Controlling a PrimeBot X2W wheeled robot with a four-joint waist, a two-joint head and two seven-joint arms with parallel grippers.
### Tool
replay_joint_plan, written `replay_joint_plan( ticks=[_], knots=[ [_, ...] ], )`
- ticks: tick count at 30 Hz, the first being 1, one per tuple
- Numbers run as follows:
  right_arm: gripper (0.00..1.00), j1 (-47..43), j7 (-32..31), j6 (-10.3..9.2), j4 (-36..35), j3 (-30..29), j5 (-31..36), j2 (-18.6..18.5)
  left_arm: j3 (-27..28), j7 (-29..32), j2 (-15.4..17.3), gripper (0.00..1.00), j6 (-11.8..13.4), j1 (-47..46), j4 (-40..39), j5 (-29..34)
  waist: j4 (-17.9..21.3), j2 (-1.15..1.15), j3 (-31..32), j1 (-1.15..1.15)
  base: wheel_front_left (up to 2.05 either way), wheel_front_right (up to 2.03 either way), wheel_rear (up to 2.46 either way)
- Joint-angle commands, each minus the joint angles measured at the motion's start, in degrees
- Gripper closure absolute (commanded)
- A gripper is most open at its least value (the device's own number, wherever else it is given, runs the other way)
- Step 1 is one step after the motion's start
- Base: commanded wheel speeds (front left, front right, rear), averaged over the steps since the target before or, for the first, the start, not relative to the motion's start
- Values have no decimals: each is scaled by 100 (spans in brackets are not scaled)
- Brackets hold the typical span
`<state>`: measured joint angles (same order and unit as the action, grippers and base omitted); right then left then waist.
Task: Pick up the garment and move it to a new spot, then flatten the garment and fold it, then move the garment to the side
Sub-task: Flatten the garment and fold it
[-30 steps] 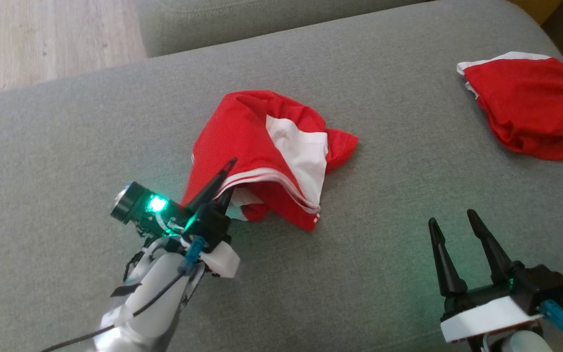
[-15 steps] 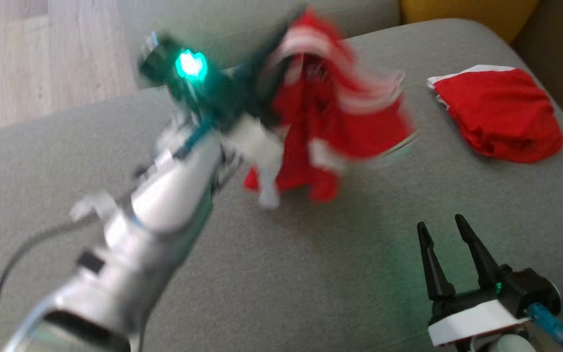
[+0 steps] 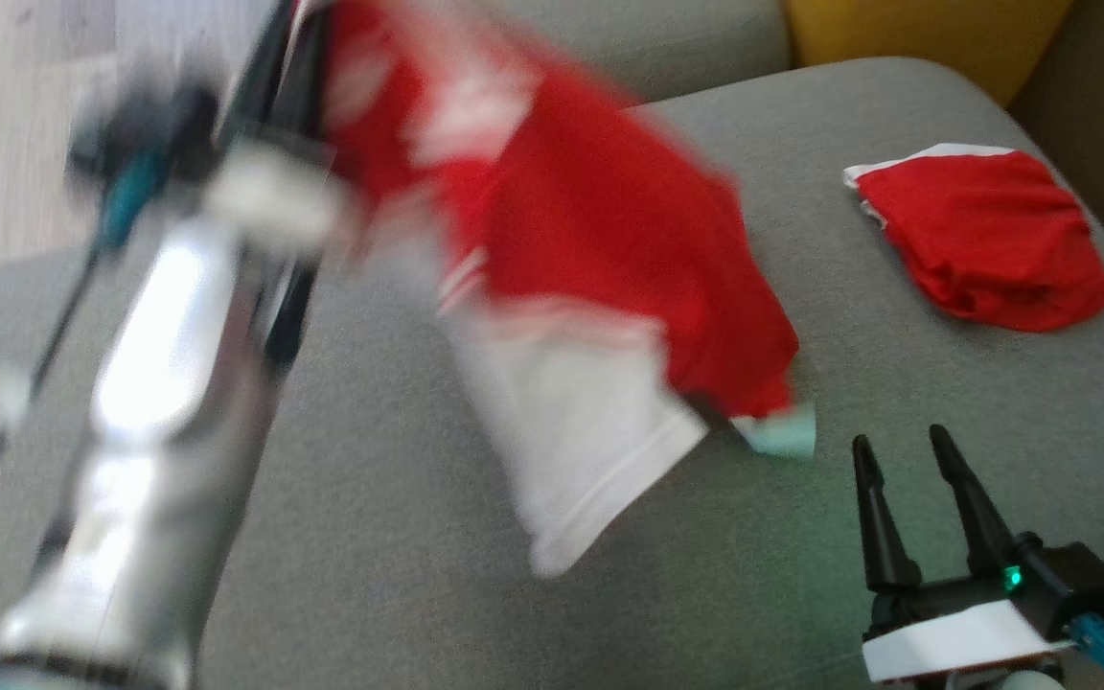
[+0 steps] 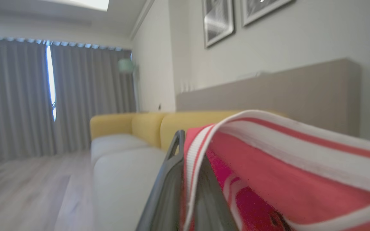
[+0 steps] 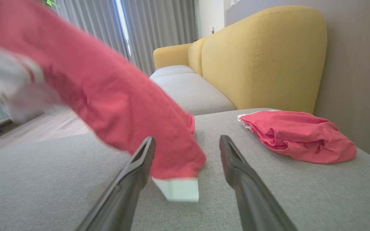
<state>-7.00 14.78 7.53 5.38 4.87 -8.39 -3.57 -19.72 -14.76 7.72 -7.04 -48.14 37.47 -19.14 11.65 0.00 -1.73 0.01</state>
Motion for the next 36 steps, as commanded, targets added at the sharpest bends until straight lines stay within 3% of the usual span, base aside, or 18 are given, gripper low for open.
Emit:
replay_joint_plan(
  ticks=[1, 8, 9, 10, 11, 12, 13, 21, 31, 36],
  knots=[
    [0, 158, 22, -4, -209, 78, 43, -22, 248, -24, 308, 100, 37, 119, -69, -25, -120, 0, -145, -1, 0, 0, 0],
    [0, 356, 22, -4, -260, 71, 36, -279, 562, -24, 673, 100, 53, 909, 436, 5, -400, 0, -705, -1, 0, 0, 0],
    [0, 410, 22, -4, -263, 87, 27, -307, 600, -24, 706, 87, 79, 898, 485, 54, -415, 0, -767, -1, 0, 0, 0],
    [0, 466, 22, -4, -266, 103, 18, -329, 629, -24, 731, 81, 96, 873, 506, 113, -426, 0, -820, -1, 0, 0, 0],
    [0, 513, 22, -4, -268, 118, 11, -346, 666, -24, 735, 64, 111, 850, 518, 155, -440, 0, -862, -1, 0, 0, 0],
    [0, 548, 22, -4, -268, 128, 5, -361, 697, -24, 739, 18, 137, 822, 520, 212, -457, 0, -894, -1, 0, 0, 0],
    [0, 575, 22, -4, -263, 142, -4, -378, 726, -24, 743, 0, 195, 792, 492, 294, -473, 0, -912, -1, 0, 0, 0],
    [0, 484, 22, -4, -225, 106, -19, -387, 985, -24, 509, 0, 574, 1151, 653, 510, -703, 0, -772, -1, 0, 0, 0],
    [0, 262, 22, -4, -271, -10, 61, -276, 1206, -24, 349, 0, 748, 2377, 822, 493, -1118, 0, -399, -1, 0, 0, 0],
    [0, 158, 22, -4, -278, -46, 91, -221, 1062, -24, 101, 0, 594, 3139, 81, 690, -1264, 0, -248, -1, 0, 0, 0]
  ],
)
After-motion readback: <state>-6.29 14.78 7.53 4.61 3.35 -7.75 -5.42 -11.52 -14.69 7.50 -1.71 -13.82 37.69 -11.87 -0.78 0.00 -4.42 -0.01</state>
